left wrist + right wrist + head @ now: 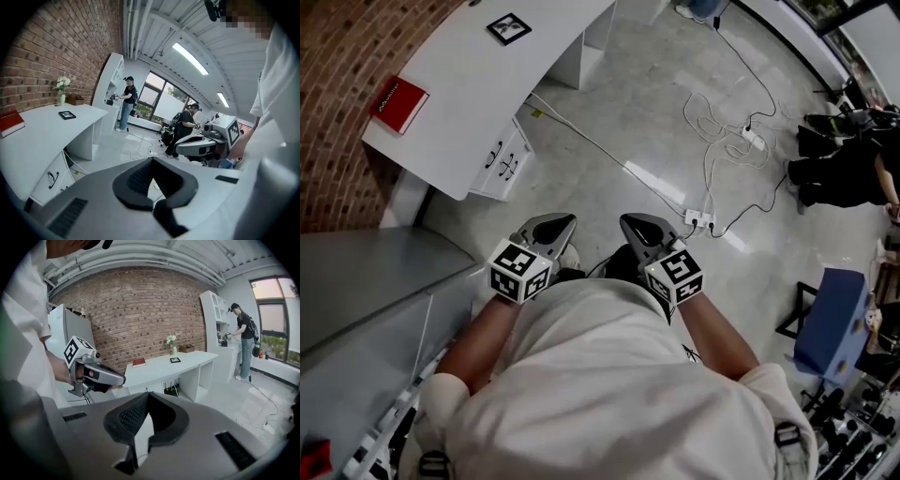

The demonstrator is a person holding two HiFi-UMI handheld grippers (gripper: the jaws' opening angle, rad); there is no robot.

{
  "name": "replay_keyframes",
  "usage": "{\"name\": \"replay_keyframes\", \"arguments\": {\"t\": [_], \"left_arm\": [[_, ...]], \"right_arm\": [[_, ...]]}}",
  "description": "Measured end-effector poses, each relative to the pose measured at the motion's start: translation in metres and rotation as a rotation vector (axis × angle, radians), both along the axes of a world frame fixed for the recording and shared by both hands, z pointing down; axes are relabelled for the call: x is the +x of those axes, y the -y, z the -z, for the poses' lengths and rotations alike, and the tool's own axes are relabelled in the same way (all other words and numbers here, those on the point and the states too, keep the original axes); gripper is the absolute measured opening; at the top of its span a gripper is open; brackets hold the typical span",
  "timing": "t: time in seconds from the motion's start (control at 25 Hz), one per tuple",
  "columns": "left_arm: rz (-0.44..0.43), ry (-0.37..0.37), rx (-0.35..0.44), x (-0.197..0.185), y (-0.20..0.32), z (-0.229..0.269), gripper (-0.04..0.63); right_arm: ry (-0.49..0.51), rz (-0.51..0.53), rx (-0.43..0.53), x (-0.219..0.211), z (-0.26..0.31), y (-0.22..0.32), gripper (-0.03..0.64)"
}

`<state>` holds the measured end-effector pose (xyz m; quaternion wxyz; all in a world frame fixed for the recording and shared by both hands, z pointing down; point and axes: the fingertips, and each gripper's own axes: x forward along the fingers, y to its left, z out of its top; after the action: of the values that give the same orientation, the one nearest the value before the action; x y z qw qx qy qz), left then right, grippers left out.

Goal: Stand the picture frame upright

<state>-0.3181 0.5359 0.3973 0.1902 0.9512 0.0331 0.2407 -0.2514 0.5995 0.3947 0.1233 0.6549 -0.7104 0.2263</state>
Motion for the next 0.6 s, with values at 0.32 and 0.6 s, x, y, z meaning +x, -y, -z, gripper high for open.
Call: {"name": "replay_keyframes", "arguments": {"t": [0.32, 0.6], "left_arm": [[0.123, -0.019, 0.037, -0.012, 0.05, 0.001, -0.005], [0.208, -0.007, 0.045, 0.028, 0.091, -0.007, 0.052]], "right_arm": [[0.013, 0.039, 0.008, 0.004, 0.007, 0.048, 0.005], [0.033, 0.087, 0.024, 0.058, -0.001, 0.091, 0.028]]}}
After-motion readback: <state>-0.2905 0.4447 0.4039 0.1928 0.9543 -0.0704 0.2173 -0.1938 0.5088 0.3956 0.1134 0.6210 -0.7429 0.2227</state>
